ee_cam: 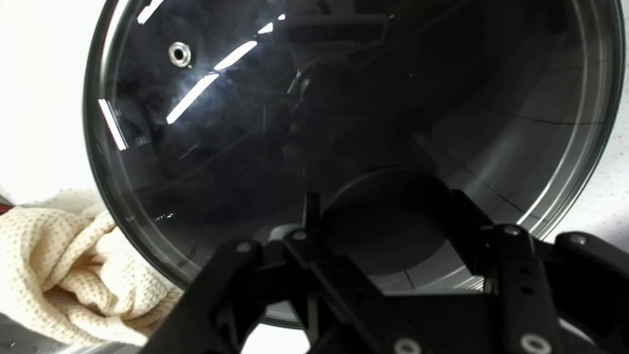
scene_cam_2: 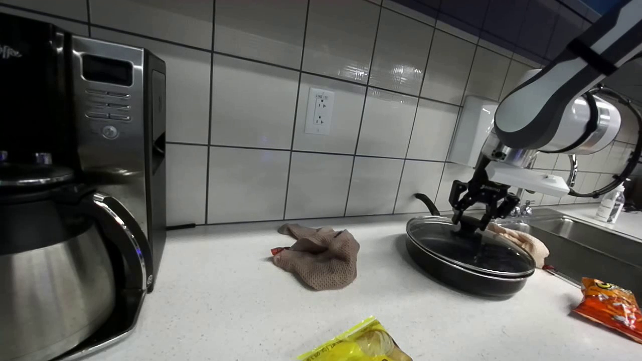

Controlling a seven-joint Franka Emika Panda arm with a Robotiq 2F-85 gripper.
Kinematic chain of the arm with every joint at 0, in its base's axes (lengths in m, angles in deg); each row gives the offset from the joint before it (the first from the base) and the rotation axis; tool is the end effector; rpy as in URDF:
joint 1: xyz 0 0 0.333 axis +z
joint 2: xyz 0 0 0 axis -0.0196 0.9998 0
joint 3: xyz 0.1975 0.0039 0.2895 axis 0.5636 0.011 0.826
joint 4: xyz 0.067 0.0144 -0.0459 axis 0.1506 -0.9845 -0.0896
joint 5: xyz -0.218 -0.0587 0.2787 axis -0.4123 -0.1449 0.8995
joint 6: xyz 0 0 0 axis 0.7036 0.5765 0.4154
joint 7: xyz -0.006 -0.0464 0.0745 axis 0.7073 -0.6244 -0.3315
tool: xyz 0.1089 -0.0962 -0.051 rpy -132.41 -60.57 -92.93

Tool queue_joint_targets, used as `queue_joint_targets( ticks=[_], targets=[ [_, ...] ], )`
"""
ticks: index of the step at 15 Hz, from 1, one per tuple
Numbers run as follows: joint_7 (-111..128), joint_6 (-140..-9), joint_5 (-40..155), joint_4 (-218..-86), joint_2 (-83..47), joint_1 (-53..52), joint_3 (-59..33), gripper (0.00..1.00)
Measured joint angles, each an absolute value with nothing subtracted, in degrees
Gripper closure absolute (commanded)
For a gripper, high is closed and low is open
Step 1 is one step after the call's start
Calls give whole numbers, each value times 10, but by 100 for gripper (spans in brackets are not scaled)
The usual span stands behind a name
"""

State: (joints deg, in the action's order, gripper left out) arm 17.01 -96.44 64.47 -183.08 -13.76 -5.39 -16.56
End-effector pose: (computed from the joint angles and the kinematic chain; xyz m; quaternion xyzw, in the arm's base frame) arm 0.5779 -0.1192 0.2671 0.9640 -0.2427 0.1089 0.0013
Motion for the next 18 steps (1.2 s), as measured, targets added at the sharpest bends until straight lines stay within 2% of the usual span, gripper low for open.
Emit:
queue_joint_targets(
  ticks=[8, 18],
  targets=[
    [163, -984, 632, -1892, -226, -42, -164, 61],
    [61, -944, 684, -1992, -317, -28, -106, 61]
  ],
)
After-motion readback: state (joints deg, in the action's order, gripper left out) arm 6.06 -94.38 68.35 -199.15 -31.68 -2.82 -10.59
